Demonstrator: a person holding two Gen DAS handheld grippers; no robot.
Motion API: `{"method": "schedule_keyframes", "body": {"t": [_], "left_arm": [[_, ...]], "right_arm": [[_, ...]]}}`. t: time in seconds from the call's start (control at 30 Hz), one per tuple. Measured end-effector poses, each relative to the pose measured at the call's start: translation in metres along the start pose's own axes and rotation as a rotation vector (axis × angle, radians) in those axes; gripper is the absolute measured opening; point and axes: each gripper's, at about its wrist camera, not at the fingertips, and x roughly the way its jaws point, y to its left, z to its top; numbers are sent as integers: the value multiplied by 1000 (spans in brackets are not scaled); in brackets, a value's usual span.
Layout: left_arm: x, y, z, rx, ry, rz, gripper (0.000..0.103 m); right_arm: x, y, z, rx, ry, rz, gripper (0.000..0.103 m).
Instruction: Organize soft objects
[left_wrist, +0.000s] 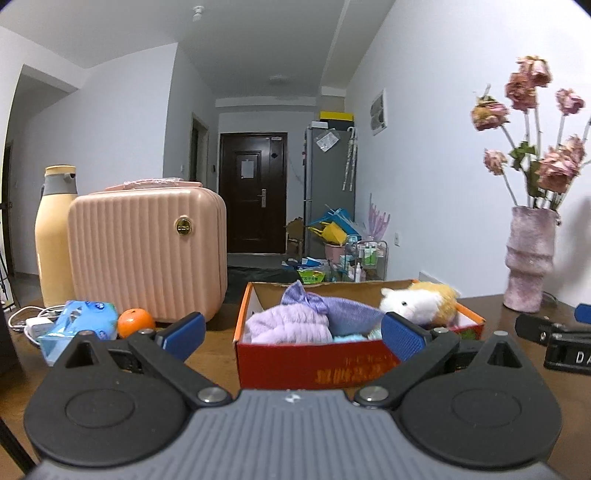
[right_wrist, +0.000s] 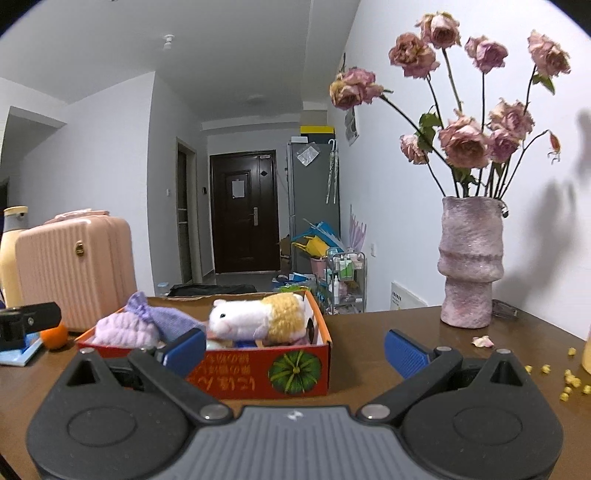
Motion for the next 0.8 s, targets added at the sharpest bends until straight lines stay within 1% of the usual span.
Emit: {"method": "schedule_keyframes", "body": {"t": [0.33,0.53,0.63,0.8], "left_arm": [[-86,1,-16,36,-4,-55,103],[-141,4,-31,63,-5,-96,103],[-163,4,-37,68,-6,-112,103],[-191,4,-48,64,2,-134,103]], "right_arm": [[-86,11,-14,-37,-16,22,103],[-148,10,-24,-55,-29,40,103],[-177,10,-31,-70,-21,53,103],[-213,10,-41,-60,-5,67,103]]}}
